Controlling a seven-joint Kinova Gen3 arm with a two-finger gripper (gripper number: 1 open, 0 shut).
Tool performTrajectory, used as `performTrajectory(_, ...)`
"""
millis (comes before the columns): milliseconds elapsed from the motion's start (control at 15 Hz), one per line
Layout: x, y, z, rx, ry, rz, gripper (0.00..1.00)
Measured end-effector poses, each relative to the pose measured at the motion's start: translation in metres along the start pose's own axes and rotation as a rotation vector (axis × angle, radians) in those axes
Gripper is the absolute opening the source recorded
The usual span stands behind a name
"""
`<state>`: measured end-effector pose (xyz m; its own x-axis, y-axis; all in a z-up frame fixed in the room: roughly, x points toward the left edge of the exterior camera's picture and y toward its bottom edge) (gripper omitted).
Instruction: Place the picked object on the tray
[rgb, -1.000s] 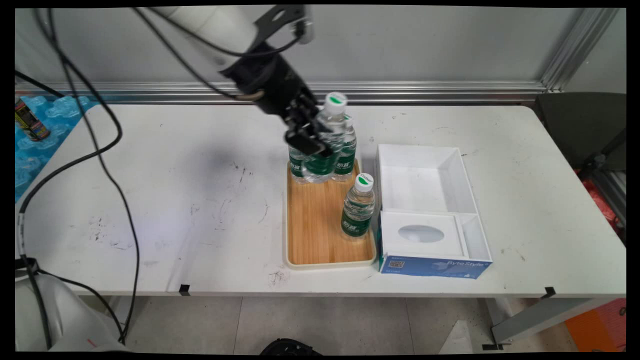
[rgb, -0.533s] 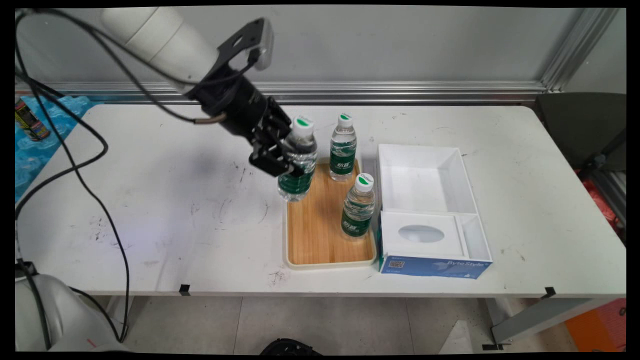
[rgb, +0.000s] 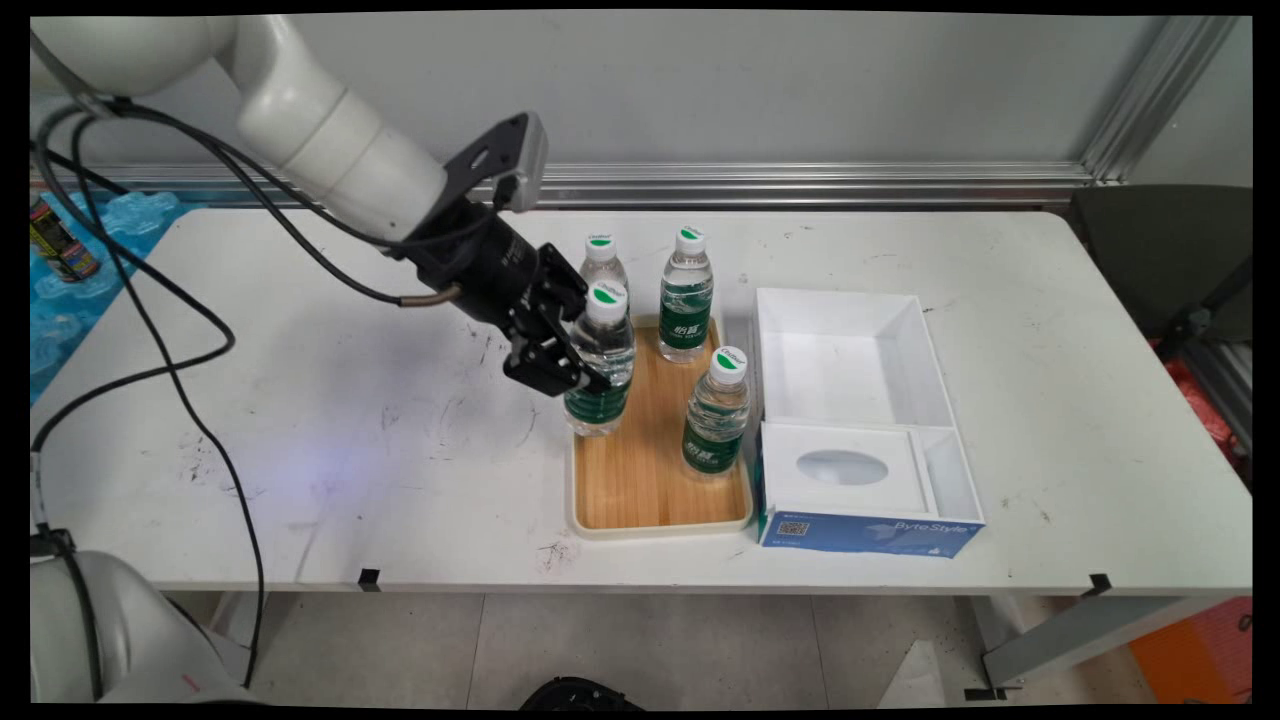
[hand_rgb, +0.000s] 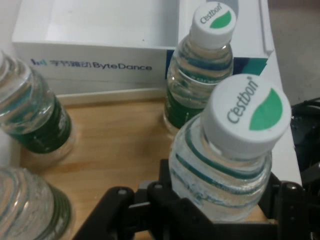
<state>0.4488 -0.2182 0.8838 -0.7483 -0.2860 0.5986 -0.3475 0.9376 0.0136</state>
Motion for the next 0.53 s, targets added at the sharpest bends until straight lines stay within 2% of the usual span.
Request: performTrajectory(533, -0.014, -0.004, 0.033, -0.006, 0.037, 0.015, 0.00)
